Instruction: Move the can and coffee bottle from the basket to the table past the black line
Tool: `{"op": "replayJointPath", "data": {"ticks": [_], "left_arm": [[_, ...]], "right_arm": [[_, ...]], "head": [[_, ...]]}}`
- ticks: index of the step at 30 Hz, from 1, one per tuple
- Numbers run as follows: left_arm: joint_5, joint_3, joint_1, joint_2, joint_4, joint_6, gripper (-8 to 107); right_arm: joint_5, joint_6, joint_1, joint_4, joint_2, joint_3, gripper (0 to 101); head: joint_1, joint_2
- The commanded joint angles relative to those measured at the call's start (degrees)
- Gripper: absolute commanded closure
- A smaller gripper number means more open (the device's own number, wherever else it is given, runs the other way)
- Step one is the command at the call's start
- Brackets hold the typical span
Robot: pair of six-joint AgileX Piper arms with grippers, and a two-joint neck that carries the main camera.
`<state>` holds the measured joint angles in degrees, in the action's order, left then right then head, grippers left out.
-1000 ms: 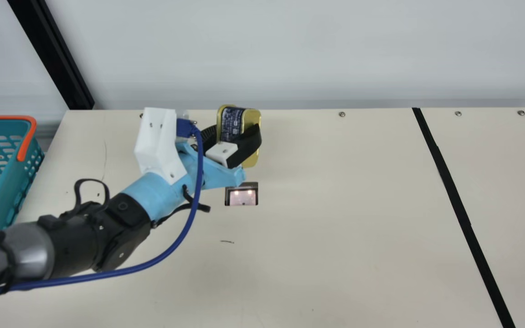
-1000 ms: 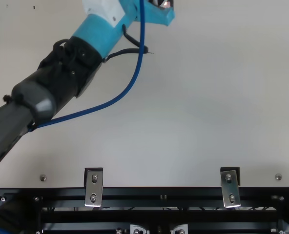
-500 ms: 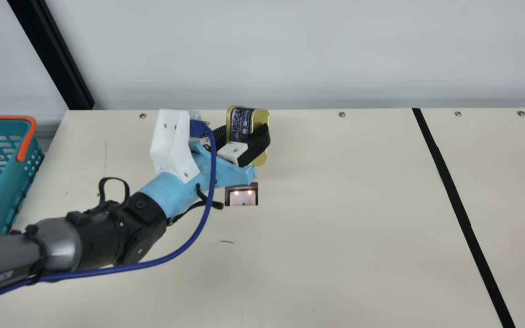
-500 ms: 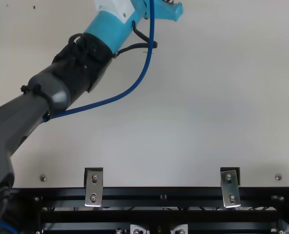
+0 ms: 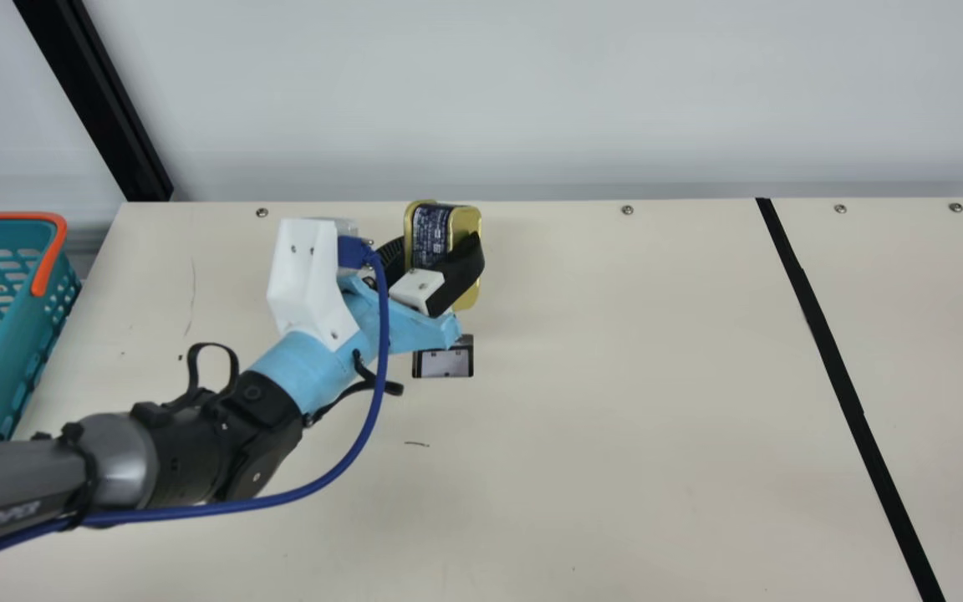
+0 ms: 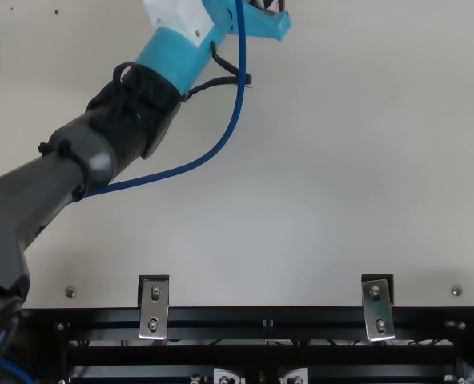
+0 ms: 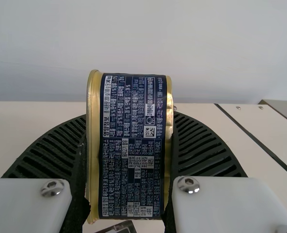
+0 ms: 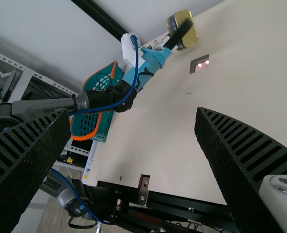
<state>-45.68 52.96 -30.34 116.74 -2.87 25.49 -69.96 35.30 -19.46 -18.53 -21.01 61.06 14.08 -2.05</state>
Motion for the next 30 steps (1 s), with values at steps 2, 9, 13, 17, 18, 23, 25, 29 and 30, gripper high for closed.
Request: {"op": "replayJointPath", "data": {"ticks": [2,9,13,17,18,23,25,29,30], "left_arm": [[0.0,-0.5,0.1,-0.4,0.2,-0.6,89],[3.0,-1.0,0.5,-5.1,0.4,-2.6,89],[9.8,-0.5,1.3,-10.7,0.0,-4.6,89],[19.2,0.2,2.2,-17.0,-1.3,-6.2,89],[21.7,0.3,2.4,-18.7,-1.7,-6.6,89],[34.9,1.6,3.4,-26.4,-6.2,-6.8,89],[39.9,2.2,3.5,-28.9,-9.4,-5.9,89],[48.8,3.0,1.7,-32.6,-15.3,-4.5,89],[50.7,3.1,1.0,-33.4,-16.2,-4.8,89]], "right_arm": [[0.0,0.0,0.0,0.0,0.0,0.0,0],[0.0,0.0,0.0,0.0,0.0,0.0,0],[0.0,0.0,0.0,0.0,0.0,0.0,0],[0.0,0.0,0.0,0.0,0.0,0.0,0],[0.0,0.0,0.0,0.0,0.0,0.0,0],[0.0,0.0,0.0,0.0,0.0,0.0,0],[0.0,0.0,0.0,0.0,0.0,0.0,0],[0.0,0.0,0.0,0.0,0.0,0.0,0],[0.0,0.0,0.0,0.0,0.0,0.0,0]], "head": [[0.5,0.0],[0.5,0.0],[0.5,0.0],[0.5,0.0],[0.5,0.0],[0.5,0.0],[0.5,0.0],[0.5,0.0],[0.5,0.0]]}}
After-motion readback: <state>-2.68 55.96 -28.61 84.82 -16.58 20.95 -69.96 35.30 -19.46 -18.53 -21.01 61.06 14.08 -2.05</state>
